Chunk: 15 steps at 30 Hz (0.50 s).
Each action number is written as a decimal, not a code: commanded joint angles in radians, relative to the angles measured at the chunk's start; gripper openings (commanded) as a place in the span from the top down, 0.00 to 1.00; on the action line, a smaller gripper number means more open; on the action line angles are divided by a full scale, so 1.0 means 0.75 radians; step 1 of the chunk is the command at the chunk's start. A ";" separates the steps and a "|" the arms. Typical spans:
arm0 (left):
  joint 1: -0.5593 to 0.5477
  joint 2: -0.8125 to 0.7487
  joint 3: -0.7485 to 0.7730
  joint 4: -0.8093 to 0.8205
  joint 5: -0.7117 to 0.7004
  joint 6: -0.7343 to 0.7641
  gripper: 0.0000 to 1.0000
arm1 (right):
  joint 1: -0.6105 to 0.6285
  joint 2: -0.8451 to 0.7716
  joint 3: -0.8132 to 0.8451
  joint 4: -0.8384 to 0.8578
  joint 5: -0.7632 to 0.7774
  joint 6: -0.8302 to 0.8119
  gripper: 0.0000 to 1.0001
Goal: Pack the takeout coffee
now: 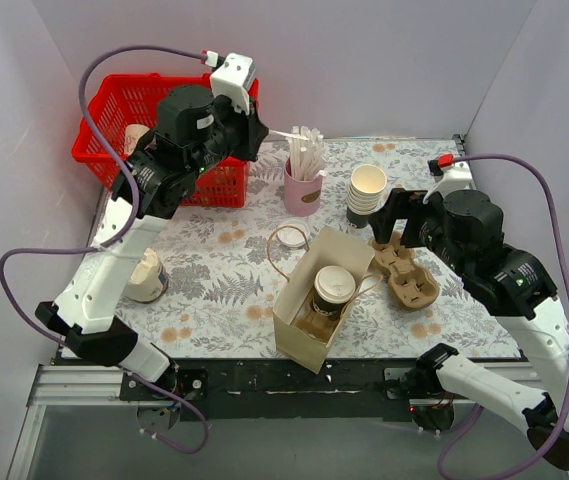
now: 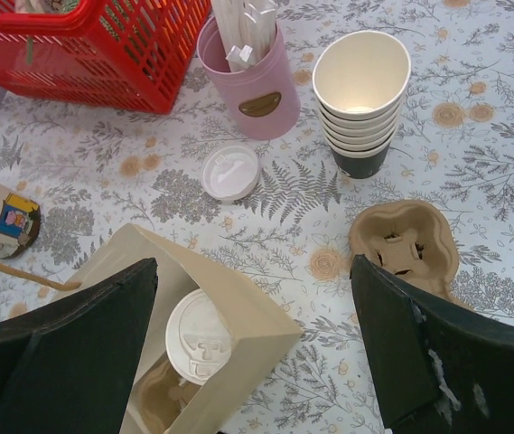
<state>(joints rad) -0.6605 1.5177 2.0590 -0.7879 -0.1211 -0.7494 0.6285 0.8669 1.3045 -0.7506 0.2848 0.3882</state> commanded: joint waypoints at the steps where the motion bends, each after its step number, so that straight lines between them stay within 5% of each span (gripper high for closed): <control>1: -0.005 -0.074 0.038 0.001 0.390 0.064 1.00 | -0.006 -0.037 -0.015 0.086 -0.022 -0.031 0.05; 6: -0.023 -0.205 -0.094 0.063 0.873 0.160 1.00 | -0.006 -0.070 -0.066 0.091 -0.001 -0.037 0.05; 15: -0.052 -0.610 -0.590 0.171 0.978 0.451 1.00 | -0.006 -0.117 -0.156 0.091 0.029 -0.051 0.04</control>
<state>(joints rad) -0.6975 1.1828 1.6985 -0.7048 0.5468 -0.5182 0.6285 0.7937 1.2091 -0.7273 0.2890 0.3645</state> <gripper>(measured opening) 0.063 0.953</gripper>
